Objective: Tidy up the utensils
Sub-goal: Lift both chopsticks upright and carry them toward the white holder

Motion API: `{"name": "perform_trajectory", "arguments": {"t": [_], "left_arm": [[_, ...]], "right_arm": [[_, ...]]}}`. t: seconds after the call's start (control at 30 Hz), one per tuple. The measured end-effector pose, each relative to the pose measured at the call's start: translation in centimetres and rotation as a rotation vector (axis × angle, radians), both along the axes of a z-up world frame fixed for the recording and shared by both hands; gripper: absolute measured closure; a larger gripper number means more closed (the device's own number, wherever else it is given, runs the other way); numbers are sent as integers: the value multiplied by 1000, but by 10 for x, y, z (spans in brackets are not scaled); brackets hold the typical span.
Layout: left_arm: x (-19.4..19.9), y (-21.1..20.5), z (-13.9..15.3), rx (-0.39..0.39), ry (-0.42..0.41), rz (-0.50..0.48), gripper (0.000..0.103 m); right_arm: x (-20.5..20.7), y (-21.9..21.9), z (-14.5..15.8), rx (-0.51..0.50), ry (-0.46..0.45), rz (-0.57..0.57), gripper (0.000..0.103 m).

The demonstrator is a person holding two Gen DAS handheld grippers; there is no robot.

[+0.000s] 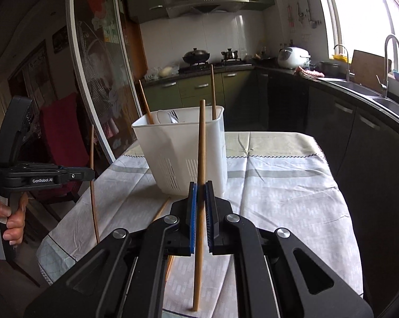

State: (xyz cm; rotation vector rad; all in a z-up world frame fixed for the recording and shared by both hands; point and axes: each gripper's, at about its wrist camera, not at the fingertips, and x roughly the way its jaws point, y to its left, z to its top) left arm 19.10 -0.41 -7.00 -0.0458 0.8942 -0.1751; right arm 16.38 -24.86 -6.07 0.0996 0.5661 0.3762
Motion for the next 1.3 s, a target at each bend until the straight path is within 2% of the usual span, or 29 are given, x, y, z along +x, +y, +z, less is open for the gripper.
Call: {"name": "perform_trajectory", "arguments": {"t": [0.13, 0.27, 0.47, 0.67, 1.3], "left_arm": [[-15, -4, 3, 22, -16, -20, 97], [-26, -3, 0, 11, 1, -27, 97], [-44, 0, 5, -4, -30, -27, 97], [-56, -3, 17, 15, -80, -32, 97], [-57, -9, 23, 27, -96, -51, 97]], "right_arm": [[-32, -10, 11, -4, -50, -8, 96], [-61, -15, 17, -13, -85, -3, 96], [-95, -17, 19, -42, -121, 1, 96], [-98, -18, 19, -32, -112, 12, 96], [-94, -19, 21, -34, -91, 36, 96]]}}
